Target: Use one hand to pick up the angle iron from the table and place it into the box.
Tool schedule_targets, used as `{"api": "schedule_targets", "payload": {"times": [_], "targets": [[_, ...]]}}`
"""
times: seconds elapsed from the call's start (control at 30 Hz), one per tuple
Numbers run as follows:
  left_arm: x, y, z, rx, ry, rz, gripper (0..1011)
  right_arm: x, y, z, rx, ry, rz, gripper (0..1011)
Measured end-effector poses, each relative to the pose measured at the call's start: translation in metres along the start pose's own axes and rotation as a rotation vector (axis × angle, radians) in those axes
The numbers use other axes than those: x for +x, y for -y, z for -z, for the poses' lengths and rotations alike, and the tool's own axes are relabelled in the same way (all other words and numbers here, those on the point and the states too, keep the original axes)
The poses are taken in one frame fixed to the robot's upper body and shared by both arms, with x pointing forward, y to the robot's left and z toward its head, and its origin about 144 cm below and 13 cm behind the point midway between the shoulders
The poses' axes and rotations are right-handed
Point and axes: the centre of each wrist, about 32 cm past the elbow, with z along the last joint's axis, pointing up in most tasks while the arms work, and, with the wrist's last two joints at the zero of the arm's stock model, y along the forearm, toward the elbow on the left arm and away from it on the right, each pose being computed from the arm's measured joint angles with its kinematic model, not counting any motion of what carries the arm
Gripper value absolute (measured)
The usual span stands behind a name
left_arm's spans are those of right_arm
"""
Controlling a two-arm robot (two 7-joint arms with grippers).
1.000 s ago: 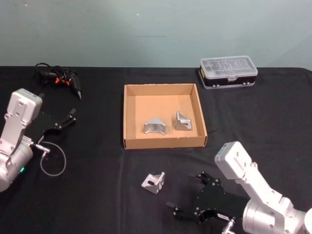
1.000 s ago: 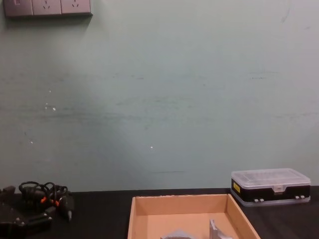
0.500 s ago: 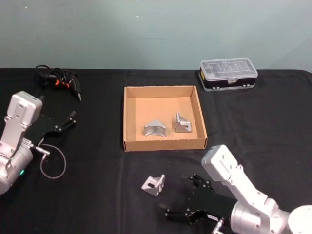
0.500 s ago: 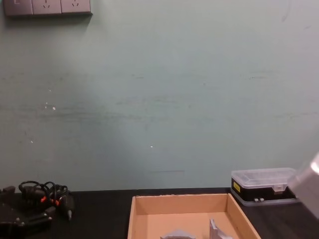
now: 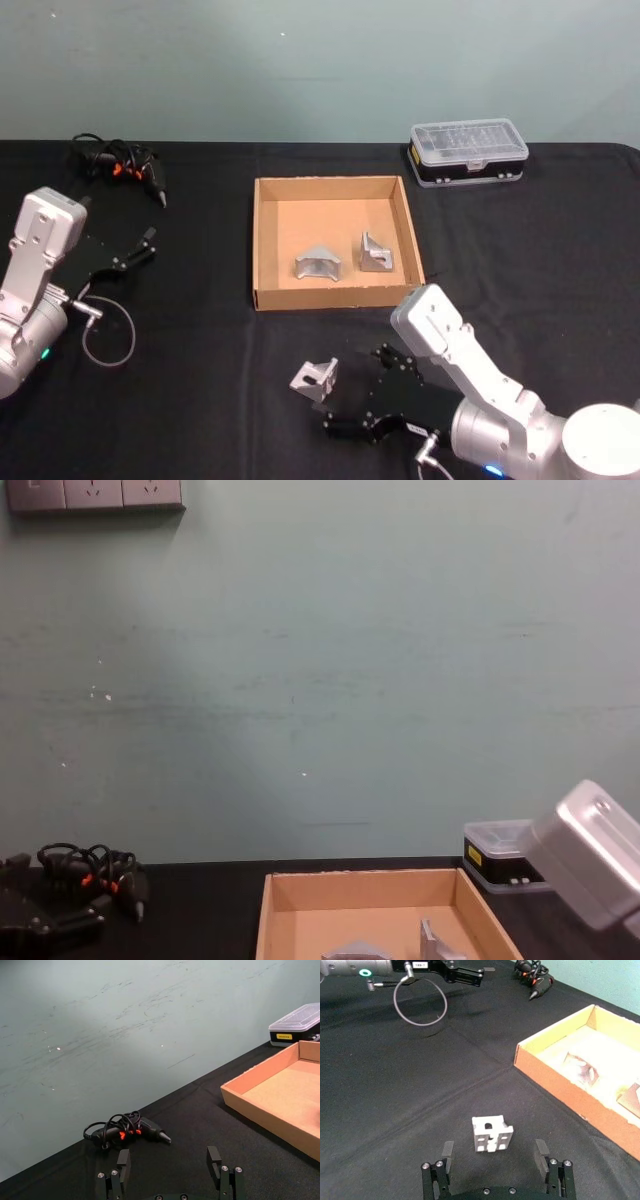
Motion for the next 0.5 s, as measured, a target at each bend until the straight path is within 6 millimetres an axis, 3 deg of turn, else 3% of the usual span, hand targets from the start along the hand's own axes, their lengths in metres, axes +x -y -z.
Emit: {"api": "schedule_targets", "payload": {"times": [0.5], "targets": [[0.000,0.000,0.000,0.000,0.000,0.000,1000,0.003,-0.015,-0.007,0.004,-0.007,0.008,1002]]}}
